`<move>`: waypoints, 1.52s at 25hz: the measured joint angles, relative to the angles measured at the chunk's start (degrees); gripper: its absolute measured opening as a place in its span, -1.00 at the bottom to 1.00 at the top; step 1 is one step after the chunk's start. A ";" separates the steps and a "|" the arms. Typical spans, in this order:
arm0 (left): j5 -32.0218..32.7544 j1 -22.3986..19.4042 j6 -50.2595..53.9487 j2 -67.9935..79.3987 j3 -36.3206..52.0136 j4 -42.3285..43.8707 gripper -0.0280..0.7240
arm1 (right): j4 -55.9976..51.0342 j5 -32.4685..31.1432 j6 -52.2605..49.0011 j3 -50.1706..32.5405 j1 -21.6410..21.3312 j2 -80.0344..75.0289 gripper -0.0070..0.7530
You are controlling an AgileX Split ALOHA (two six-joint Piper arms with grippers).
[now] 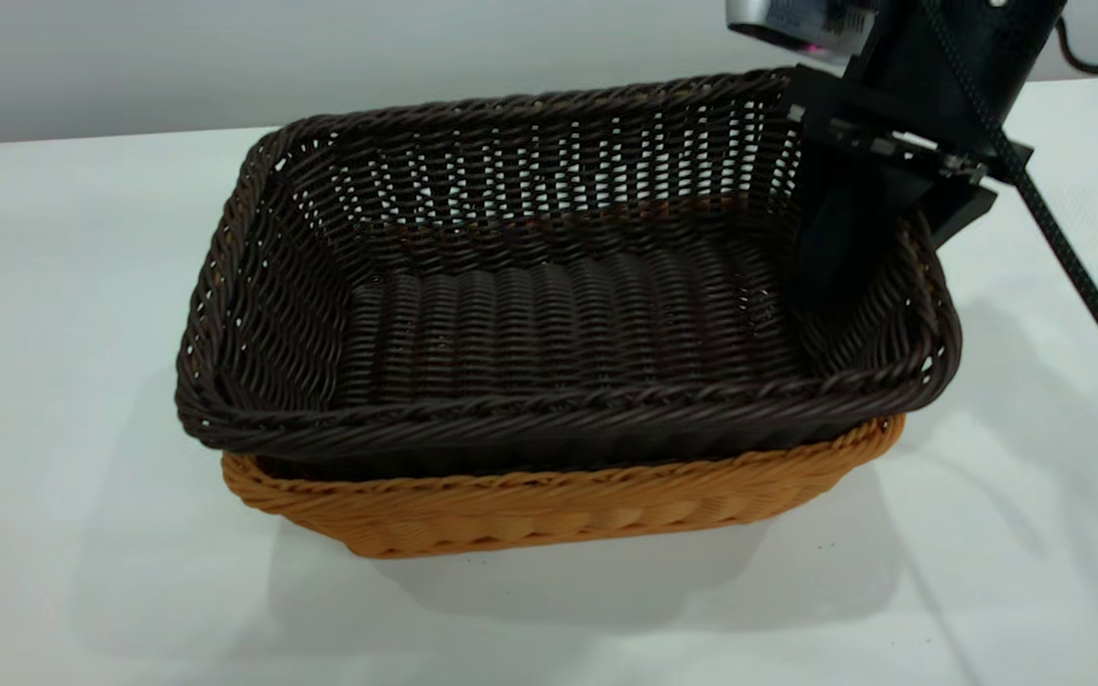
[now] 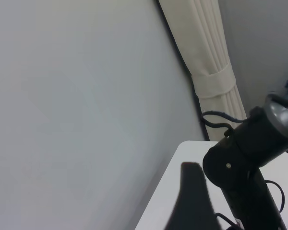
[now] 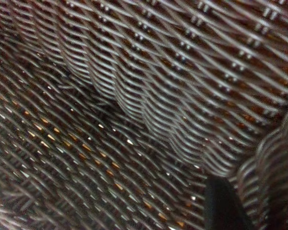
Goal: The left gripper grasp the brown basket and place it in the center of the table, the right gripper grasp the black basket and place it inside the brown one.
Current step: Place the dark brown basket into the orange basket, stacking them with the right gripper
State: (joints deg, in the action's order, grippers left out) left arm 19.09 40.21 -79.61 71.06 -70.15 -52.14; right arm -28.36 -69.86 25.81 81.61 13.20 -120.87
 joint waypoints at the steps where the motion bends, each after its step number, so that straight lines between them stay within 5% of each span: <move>1: 0.00 0.00 -0.04 0.00 0.00 0.00 0.30 | 0.00 0.06 0.00 0.00 0.00 -0.30 -0.29; 16: -0.04 0.00 -0.04 0.00 0.00 0.00 0.30 | 0.44 -0.04 -0.12 0.00 0.00 -0.41 -0.28; 27: -0.04 0.00 -0.04 0.00 0.05 0.00 0.30 | -2.72 -0.40 -0.01 0.00 0.00 0.10 0.75; 38: -0.04 0.00 -0.12 0.00 0.05 0.00 0.30 | -0.22 -0.17 -4.05 0.00 0.00 0.56 0.83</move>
State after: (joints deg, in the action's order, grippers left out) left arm 19.04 40.21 -79.73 71.06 -70.10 -52.14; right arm -28.58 -70.04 21.75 81.61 13.20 -120.31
